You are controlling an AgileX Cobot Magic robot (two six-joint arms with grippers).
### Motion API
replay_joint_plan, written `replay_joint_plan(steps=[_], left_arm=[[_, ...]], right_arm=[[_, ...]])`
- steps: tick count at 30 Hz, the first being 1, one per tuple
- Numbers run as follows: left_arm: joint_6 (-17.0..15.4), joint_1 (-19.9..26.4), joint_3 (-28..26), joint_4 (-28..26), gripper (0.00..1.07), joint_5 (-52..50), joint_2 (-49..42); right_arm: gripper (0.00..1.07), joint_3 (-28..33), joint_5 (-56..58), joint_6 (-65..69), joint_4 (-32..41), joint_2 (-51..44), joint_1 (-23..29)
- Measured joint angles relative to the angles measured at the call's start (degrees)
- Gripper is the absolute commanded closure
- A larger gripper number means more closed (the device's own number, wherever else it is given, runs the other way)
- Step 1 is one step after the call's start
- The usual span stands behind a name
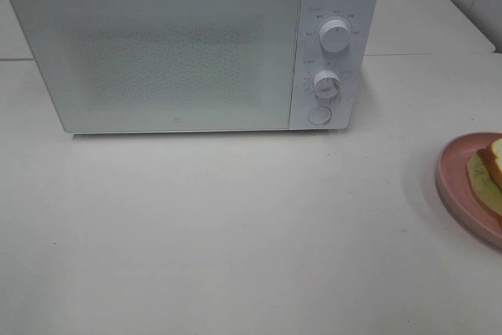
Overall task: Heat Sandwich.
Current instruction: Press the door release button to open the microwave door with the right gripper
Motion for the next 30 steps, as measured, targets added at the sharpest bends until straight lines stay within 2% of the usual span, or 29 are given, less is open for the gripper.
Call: replay_joint_plan(steps=[30], left_arm=[[0.0,0.0,0.0,0.0,0.01,0.5,0.0]], right_arm=[[0.31,0.0,-25.0,0.0,0.1,25.7,0.0]])
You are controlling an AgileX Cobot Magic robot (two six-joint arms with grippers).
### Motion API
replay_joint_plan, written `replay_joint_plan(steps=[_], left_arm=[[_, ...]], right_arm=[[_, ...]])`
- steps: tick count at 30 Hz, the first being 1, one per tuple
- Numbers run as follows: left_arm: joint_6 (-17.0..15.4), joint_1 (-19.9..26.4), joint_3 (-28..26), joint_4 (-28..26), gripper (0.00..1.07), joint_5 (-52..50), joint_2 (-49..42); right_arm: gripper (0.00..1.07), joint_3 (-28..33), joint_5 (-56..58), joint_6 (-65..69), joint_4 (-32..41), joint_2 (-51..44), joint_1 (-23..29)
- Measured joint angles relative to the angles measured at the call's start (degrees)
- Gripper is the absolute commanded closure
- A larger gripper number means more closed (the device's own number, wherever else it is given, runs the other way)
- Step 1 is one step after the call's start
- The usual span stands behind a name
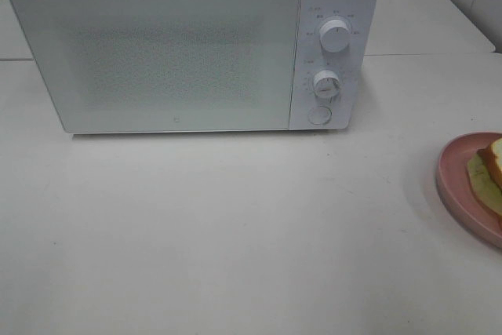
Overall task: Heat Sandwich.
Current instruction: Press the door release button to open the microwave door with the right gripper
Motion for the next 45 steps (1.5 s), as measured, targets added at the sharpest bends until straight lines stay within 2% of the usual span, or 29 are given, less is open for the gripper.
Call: replay_joint_plan(steps=[31,45], left_arm=[[0.0,0.0,0.0,0.0,0.01,0.1,0.0],[0.0,0.1,0.0,0.0,0.01,0.1,0.0]], right_arm=[[0.31,0.0,-21.4,1.0,0.0,22.1,0.0],[0.31,1.0,-41.5,1.4,0.0,33.8,0.0]])
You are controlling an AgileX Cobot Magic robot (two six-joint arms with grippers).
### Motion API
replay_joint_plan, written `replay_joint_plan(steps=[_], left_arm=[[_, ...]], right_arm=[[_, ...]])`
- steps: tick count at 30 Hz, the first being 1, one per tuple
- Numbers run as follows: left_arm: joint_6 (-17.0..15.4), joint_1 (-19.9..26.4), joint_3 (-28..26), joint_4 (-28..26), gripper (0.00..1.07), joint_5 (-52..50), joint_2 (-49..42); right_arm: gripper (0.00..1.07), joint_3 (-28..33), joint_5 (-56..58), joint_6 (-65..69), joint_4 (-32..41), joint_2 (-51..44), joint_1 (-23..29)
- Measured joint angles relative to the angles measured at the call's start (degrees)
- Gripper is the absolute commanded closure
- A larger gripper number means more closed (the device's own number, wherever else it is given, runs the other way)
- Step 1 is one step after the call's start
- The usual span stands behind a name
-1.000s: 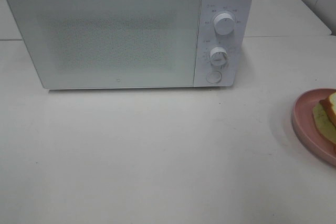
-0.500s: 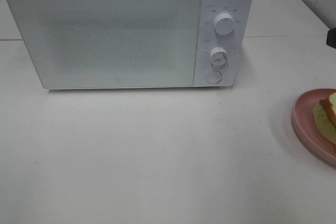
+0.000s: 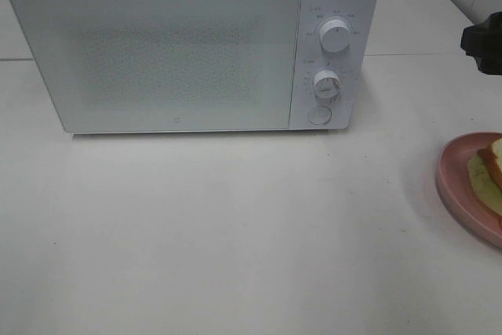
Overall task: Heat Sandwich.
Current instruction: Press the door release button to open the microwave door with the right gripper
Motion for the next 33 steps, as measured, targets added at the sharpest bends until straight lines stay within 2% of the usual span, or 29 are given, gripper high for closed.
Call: replay_joint_plan(steps=[2,6,7,11,12,19,20,27,29,32,33], left_arm=[[0.0,-0.1,0.0,0.0,0.01,0.0,0.0],[0.0,0.0,0.0,0.0,0.01,0.0,0.0],[0.0,-0.1,0.0,0.0,0.01,0.1,0.0],[0.0,0.0,0.0,0.0,0.01,0.1,0.0],[0.0,0.0,0.0,0.0,0.01,0.1,0.0],[0.0,0.0,0.0,0.0,0.01,0.1,0.0],[0.0,0.0,0.0,0.0,0.01,0.1,0.0],[0.0,-0.1,0.0,0.0,0.01,0.1,0.0],[0.0,-0.1,0.0,0.0,0.01,0.1,0.0],[0.0,0.0,0.0,0.0,0.01,0.1,0.0],[0.0,0.0,0.0,0.0,0.01,0.1,0.0]], right_arm=[[0.31,2.8,-7.4,-0.3,0.0,1.4,0.0],[0.31,6.0,-13.1,-1.0,0.3,2.5,0.3],[0.31,8.0,-16.9,-1.9,2.0,3.2,1.5],[0.31,9.7,-20.5,-4.7,5.3,4.4,4.0],[0.31,10.8,-22.7,-6.8,8.3,5.6,6.4],[0.31,12.1,-29.5,-12.5,18.0,10.5,14.8],[0.31,12.1,-29.5,-12.5,18.0,10.5,14.8],[0.31,12.0,-36.6,-14.4,26.6,16.7,25.0],[0.31,12.0,-37.5,-14.6,27.6,17.4,26.2],[0.31,12.0,-41.0,-15.2,32.9,20.7,31.6],[0.31,12.0,-41.0,-15.2,32.9,20.7,31.6]])
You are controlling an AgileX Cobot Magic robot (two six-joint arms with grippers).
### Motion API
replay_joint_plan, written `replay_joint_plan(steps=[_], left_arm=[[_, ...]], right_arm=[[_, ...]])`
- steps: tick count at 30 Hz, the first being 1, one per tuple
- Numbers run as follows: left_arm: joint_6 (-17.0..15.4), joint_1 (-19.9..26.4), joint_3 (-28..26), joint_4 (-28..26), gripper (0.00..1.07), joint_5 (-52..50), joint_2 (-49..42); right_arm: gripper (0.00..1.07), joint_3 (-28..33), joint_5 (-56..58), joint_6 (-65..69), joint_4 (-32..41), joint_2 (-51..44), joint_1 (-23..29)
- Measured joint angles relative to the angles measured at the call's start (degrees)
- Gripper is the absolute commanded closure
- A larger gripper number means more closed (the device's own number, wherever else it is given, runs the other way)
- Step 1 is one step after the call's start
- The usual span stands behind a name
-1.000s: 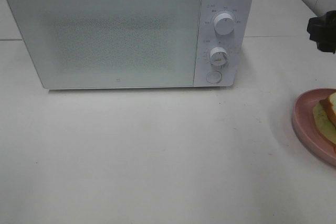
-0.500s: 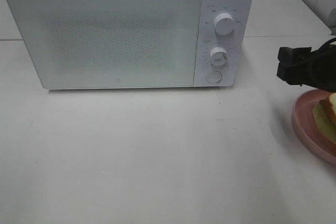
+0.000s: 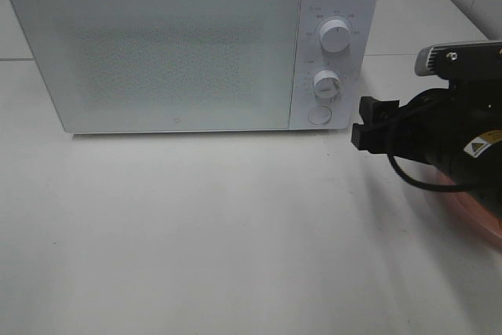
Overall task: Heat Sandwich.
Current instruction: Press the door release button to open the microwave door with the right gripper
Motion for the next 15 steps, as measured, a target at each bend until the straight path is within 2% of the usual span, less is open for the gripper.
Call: replay_joint_plan(steps=[1,4,8,15], left_arm=[[0.0,0.0,0.0,0.0,0.01,0.0,0.0],[0.0,-0.1,0.0,0.0,0.01,0.0,0.0],[0.0,0.0,0.0,0.0,0.01,0.1,0.0],[0.0,-0.1,0.0,0.0,0.01,0.1,0.0]], right_arm=[[0.31,-0.1,-1.6,-0.9,2.9,1.4,2.2],[0.31,-0.1,-2.8,-1.3,5.3,2.6,4.3],[0.31,-0.1,-5.8,-1.4,12.0,6.0,11.1],[0.31,-0.1,-6.2,-1.8,17.2,7.6,16.1]])
